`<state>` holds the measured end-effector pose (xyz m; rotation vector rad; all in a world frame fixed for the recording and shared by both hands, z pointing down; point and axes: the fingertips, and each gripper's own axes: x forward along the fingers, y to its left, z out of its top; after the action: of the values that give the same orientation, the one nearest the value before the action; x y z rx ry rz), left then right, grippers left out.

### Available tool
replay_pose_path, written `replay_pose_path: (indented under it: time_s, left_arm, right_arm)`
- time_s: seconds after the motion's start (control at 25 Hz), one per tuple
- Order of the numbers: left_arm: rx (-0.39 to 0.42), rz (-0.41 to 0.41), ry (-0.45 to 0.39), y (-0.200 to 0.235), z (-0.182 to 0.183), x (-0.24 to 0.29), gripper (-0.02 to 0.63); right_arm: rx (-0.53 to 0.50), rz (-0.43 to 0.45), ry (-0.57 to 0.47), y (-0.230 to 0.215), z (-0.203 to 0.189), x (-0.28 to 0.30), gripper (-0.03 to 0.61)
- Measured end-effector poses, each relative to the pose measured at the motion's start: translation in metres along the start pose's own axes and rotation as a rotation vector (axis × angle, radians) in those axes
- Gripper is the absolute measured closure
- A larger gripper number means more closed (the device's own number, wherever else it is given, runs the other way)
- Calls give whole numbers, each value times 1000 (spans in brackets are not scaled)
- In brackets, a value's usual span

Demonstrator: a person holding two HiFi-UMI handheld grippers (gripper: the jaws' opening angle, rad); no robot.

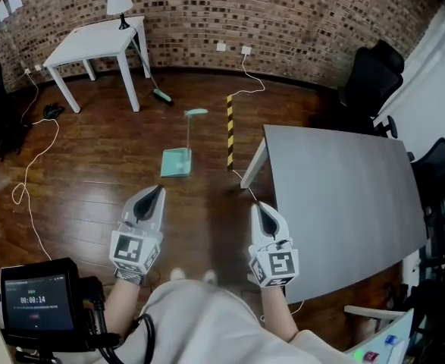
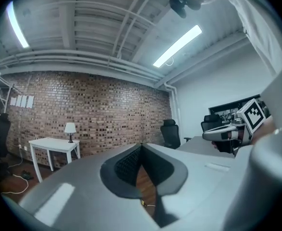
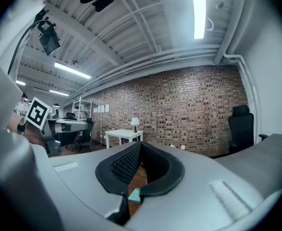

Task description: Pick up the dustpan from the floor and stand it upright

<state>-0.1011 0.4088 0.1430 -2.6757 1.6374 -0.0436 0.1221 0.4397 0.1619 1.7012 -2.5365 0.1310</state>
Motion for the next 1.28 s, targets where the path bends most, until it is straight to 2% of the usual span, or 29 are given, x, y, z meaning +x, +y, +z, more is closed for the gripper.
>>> replay_pose_path:
  time_s: [0.2,0.48,0.76,1.04,1.28]
  left_arm:
    - [-5,-32,-43,11,16,-3,614]
    - [1,-42,-2,22,5,-2,614]
    - [-6,-55,-39,17,10,-8,614]
    - [21,-68,-24,10,9,-5,614]
    - [1,-69,-18,9,10,-4,614]
  right_arm:
    - [25,-20,0,8,4,15,566]
    - [-13,19,4,23,15,38,566]
    - [-11,32,0,29,11,38,568]
    - [-23,42,-29,23,24,43,568]
    - [-13,33,-25,19,21,41,567]
